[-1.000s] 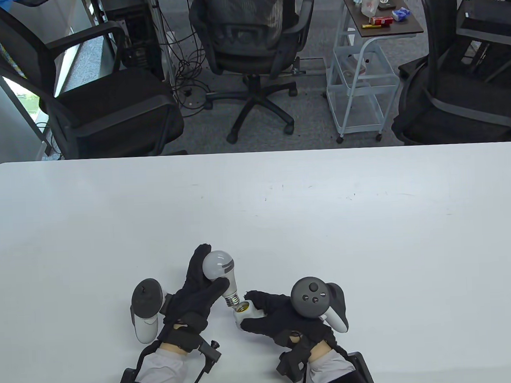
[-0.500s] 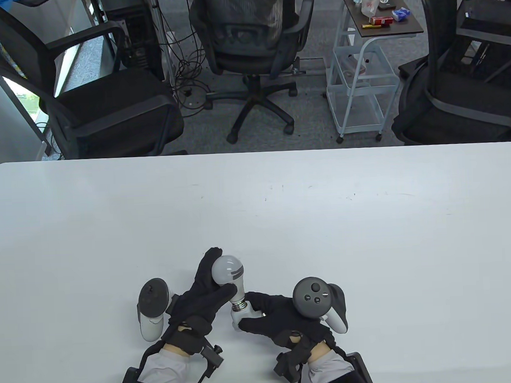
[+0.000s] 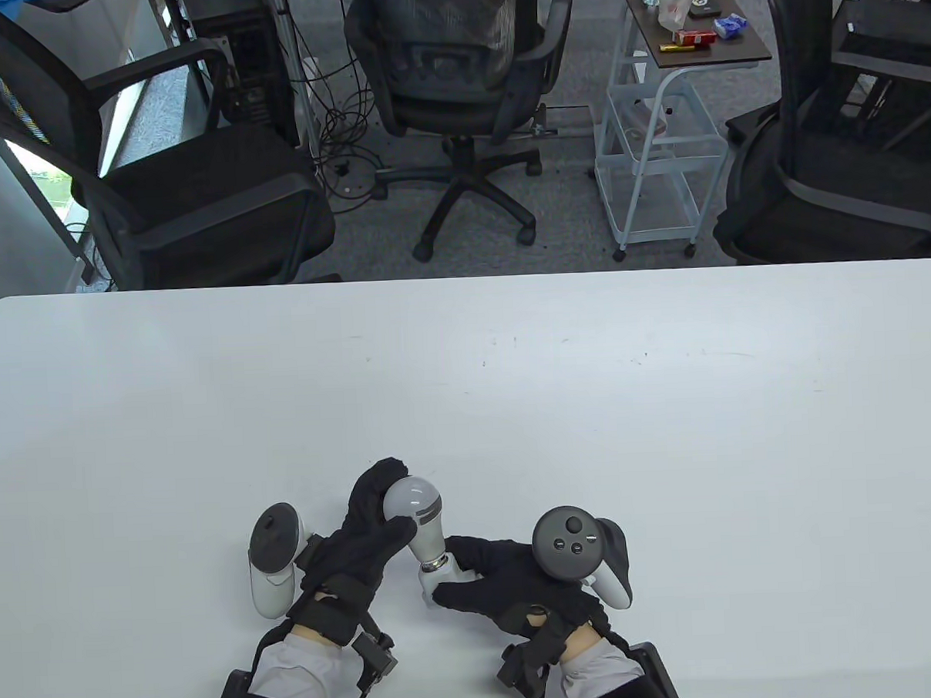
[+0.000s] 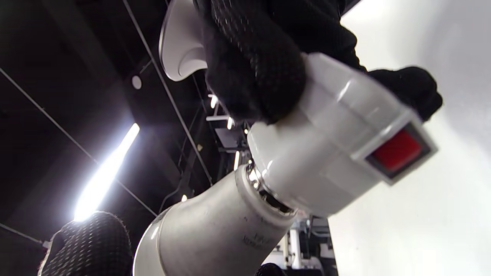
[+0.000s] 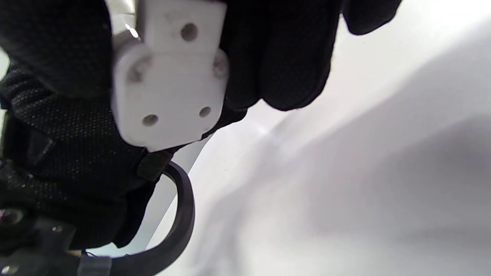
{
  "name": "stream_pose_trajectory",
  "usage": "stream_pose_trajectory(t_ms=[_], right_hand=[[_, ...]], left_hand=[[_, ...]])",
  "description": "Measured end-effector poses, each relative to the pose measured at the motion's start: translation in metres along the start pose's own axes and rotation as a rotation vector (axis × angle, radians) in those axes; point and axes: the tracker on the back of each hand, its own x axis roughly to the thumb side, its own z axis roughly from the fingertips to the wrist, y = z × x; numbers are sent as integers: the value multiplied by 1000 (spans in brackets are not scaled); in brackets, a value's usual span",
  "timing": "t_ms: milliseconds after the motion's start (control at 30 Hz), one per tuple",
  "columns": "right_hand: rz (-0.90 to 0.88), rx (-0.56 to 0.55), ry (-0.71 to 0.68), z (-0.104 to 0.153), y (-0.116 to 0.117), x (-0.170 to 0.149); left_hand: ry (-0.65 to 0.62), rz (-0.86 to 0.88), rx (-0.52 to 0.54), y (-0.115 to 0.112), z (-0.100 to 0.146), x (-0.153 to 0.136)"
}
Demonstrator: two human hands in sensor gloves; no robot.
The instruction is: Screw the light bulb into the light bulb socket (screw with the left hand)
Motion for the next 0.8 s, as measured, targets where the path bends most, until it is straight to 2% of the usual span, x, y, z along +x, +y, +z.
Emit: stream_pose_trajectory(t_ms=[267,500,733,800], right_hand=[[22,30,4,-1,2,-1],[-9,26,20,-1,0,-4],[21,35,16,-1,3,-2],[8,31,20,-2,2,-4]], left_hand=[[-3,-31,25,2,1,4],[-61,128,-63,-1,-2,1],[23,-66,36,1,1,6],[10,-57,46,3,2,6]])
